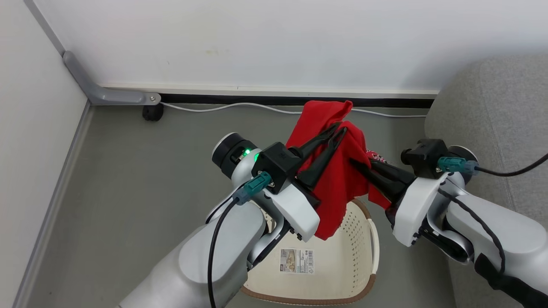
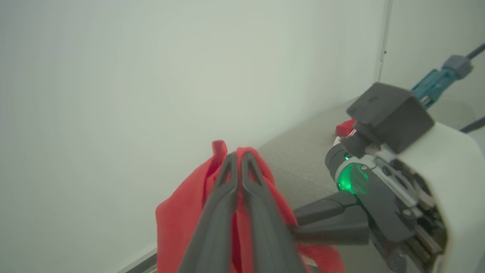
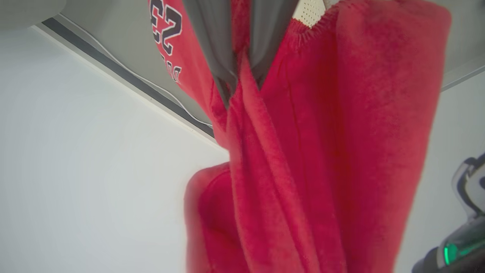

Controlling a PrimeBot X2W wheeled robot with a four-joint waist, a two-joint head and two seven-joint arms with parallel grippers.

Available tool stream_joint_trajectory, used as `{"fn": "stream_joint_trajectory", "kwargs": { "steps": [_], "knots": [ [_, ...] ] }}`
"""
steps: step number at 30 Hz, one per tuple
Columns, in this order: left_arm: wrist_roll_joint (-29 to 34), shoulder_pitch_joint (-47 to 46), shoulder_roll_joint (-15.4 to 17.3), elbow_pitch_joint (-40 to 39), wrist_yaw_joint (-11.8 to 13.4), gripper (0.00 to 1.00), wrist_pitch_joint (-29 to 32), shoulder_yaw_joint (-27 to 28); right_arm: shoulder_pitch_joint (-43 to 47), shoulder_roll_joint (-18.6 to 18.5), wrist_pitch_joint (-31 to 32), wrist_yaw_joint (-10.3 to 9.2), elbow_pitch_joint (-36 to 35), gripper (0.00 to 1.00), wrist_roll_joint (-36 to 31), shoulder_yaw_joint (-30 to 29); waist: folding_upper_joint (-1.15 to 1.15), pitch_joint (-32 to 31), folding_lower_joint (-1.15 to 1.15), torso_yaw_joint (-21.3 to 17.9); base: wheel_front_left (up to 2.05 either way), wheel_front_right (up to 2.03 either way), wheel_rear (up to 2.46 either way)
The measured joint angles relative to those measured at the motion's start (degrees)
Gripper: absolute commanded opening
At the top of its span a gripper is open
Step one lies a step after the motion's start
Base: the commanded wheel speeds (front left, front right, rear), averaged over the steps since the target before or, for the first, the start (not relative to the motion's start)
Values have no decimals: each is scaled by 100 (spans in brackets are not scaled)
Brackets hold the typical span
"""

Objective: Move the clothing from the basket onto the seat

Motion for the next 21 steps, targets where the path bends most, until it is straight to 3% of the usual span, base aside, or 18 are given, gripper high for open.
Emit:
{"fn": "stream_joint_trajectory", "kwargs": {
  "steps": [21],
  "knots": [
    [-44, 386, 200, 480, -661, 100, -24, -11, 946, -104, -45, 0, -414, 0, -813, -2660, 0, -46, 0, -669, 0, 0, 0]
  ]
}}
